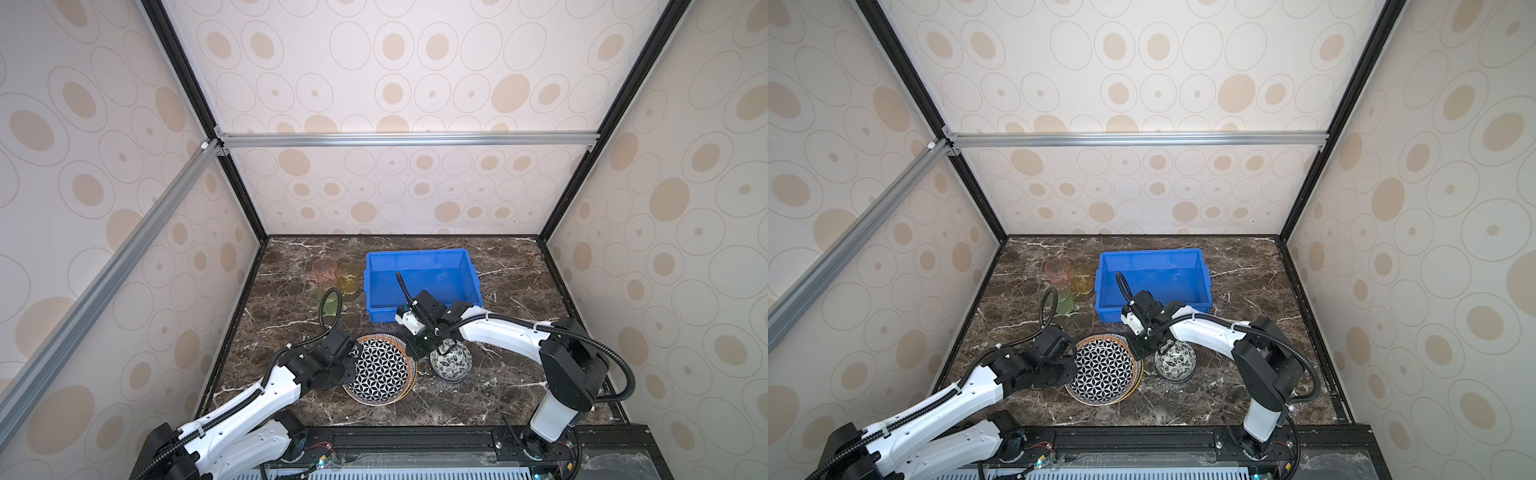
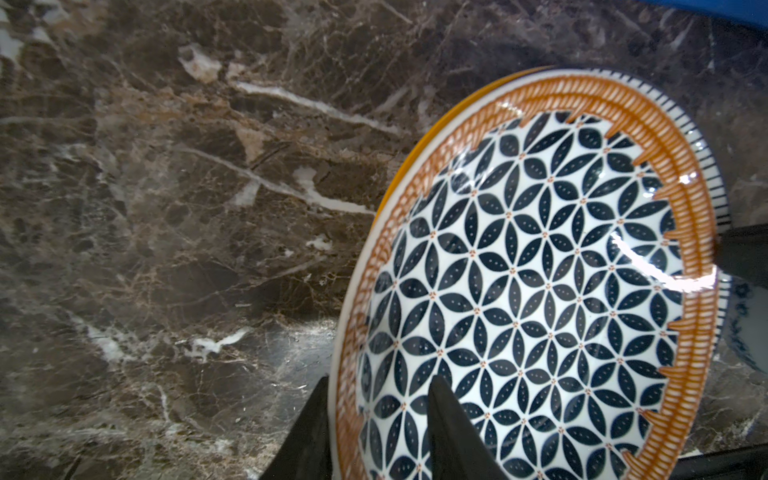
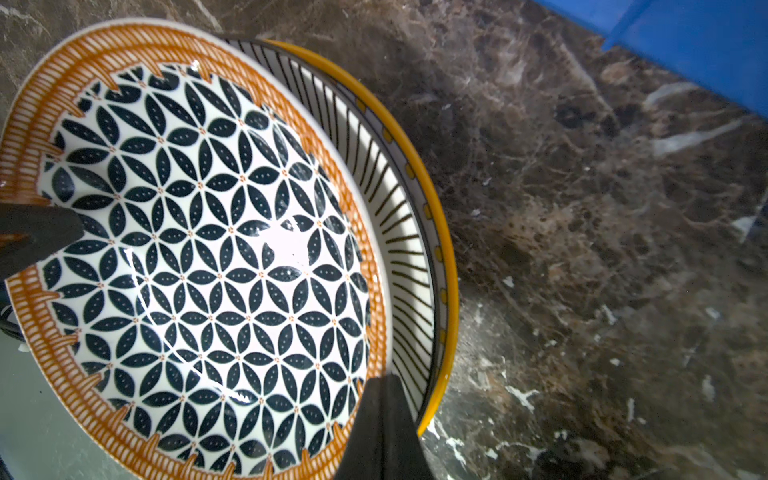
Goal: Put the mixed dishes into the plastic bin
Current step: 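Grip the rim of the orange-rimmed patterned plate with the left gripper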
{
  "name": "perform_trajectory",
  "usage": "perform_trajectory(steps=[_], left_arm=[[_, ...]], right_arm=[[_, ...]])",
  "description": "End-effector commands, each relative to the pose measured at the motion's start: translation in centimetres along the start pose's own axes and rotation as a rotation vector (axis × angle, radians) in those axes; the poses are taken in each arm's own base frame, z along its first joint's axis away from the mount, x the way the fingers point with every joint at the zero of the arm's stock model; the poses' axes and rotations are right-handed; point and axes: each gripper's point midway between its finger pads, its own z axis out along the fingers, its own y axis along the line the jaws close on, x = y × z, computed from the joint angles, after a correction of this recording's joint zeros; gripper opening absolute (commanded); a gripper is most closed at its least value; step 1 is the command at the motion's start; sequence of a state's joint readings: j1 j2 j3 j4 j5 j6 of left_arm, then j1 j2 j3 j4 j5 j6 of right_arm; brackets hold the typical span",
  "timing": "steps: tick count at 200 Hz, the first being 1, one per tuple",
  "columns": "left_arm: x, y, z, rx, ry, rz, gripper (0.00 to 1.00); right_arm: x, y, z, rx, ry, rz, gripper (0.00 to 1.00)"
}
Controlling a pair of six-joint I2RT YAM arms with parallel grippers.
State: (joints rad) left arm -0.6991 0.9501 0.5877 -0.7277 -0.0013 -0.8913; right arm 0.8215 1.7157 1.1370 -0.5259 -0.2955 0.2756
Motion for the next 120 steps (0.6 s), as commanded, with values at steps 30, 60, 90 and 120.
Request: perform_trajectory(steps=[30,60,90,120], left_arm=[[0.6,0.3,0.3,-0.032,0.034,0.002,0.36],[0.3,0.8,0.2,-0.064,0.023,0.002,0.3],[0.1,0.9,0.0,-0.066,0.013,0.002,0.23],[0.1,1.3,0.1,-0.085,0.011,-0.004,0.0]], right_arm=[[1.3,1.1,0.9,-0.03,0.054,-0.012,0.05],[1.1,1.3,0.9,-0.033,0.051,-0.018,0.05],[1.0,1.3,0.8,-0.033,0.051,-0.021,0.05],[0.9,1.5,0.7,-0.035,0.05,-0.026,0.05]])
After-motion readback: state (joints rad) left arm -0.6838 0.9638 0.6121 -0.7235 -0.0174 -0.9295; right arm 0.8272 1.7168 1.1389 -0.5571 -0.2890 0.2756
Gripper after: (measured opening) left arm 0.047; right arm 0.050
